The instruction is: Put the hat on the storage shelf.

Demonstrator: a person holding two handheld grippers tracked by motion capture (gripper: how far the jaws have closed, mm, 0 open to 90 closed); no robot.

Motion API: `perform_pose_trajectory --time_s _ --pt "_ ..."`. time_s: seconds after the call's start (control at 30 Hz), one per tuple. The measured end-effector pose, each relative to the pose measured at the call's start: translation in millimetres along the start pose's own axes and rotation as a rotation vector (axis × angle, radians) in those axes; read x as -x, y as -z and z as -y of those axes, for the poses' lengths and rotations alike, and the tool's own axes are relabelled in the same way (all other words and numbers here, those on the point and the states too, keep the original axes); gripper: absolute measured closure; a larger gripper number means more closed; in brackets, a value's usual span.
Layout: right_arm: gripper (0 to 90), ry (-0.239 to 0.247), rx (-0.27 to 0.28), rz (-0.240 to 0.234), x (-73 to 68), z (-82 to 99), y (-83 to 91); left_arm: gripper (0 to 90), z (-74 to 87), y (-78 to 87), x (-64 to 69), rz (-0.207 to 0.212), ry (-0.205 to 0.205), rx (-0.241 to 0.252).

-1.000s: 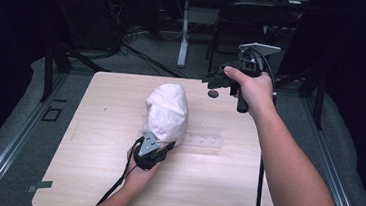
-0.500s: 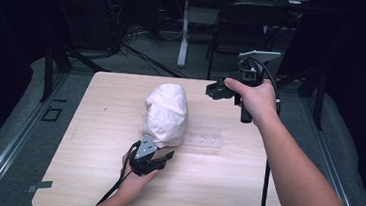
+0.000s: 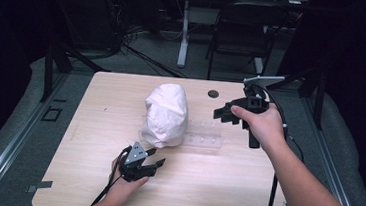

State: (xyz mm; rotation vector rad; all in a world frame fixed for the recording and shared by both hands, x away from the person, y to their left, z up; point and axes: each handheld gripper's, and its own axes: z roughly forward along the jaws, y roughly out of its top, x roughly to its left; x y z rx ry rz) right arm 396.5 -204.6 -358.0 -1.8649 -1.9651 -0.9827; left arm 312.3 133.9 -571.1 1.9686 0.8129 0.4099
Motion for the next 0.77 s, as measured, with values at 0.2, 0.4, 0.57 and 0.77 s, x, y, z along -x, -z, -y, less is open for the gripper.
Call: perform_pose_trajectory --time_s 0.2,0.4,0.57,0.77 --pt "58.5 0.043 -0.003 0.054 21.2 25.4 -12.1 47.1 -0.3 3.9 -4.0 0.012 0.013 0.029" --pt "56.5 0.112 0.016 0.111 42.1 50.9 -30.5 47.0 0.9 4.5 -5.9 0.010 0.016 0.029" --pt "54.5 0.143 0.053 0.074 63.1 79.9 -47.5 46.7 3.1 3.5 -3.9 0.007 0.035 0.022" --pt "53.3 0.246 0.167 0.149 87.4 117.2 -67.5 45.4 1.7 1.2 -0.5 -0.002 0.032 0.037"
